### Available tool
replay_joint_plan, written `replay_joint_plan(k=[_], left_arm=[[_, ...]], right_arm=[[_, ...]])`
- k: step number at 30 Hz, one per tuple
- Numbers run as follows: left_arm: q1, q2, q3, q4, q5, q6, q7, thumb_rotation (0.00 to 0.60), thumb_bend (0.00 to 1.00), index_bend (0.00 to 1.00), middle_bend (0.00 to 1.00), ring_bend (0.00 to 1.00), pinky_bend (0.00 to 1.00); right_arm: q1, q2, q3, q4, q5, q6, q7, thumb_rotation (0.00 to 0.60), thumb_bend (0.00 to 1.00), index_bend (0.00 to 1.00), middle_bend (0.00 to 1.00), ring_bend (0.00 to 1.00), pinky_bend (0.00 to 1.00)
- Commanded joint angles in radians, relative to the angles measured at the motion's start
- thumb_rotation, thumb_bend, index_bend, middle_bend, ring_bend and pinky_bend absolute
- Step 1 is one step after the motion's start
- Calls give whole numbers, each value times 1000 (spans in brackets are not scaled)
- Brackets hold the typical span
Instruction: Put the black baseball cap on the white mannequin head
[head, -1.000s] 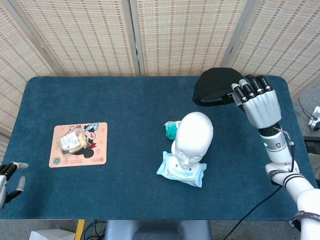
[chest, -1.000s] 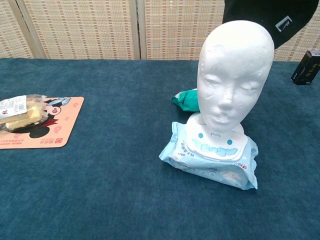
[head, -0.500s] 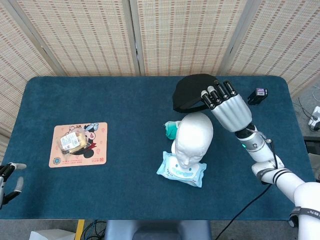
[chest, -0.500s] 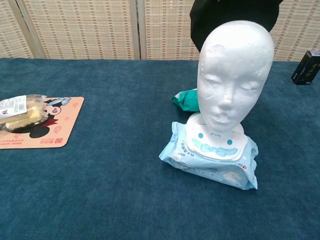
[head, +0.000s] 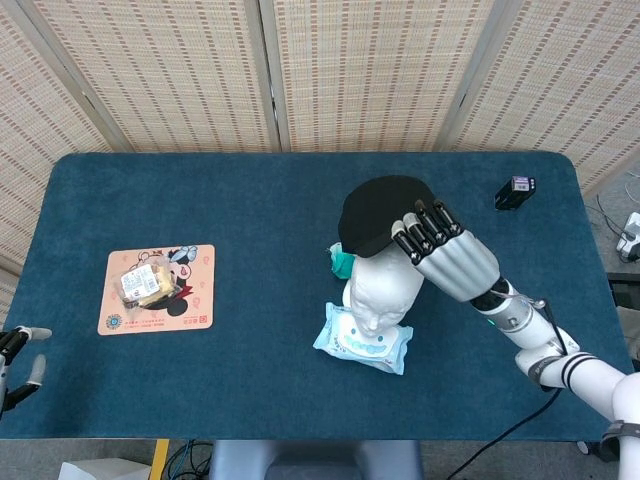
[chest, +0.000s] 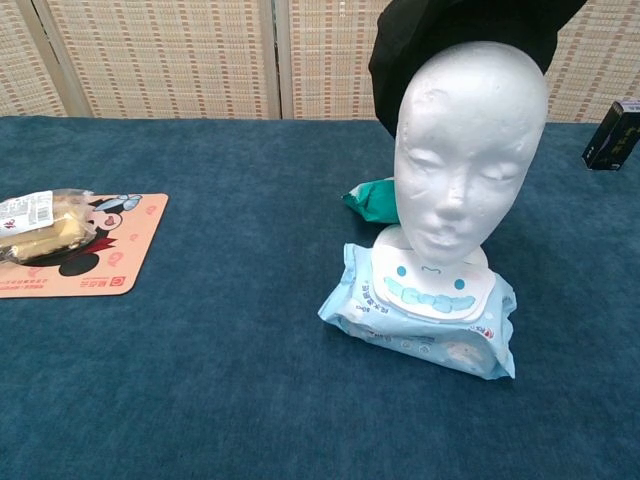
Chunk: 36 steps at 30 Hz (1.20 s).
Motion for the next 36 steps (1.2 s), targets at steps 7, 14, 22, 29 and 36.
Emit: replay_joint_plan(k=[7,14,22,29,36], left_arm=[[-2,-1,0,-1,-5,-9,10,600,435,391,419,403,655],[-3,-2,-1,-2,-7,-14,14,600,435,395,419,403,655],[0,-5,-1,0,-10,-10,15,600,435,395,419,403,655],[-6,0,-4,-9,-7,-16,19,600,435,395,419,403,655],[0,-1,-1,8,-9,-12,5,600,434,395,419,403,655]], right_arm=[[-40,53,-29,-69,-96,28,-99,600,499,790,614,421,502],[-54,68,-32,-108,-150,24,-154,600,499,790,614,421,502],[-67,77,-40,-153,-220,12,-219,600,499,790,614,421,502],[-82,87,-48,-184,-272,-7,-265,600,499,806,614,421,502],[-96,87,-58,-204,-320,-28,-297,600,499,813,614,421,502]])
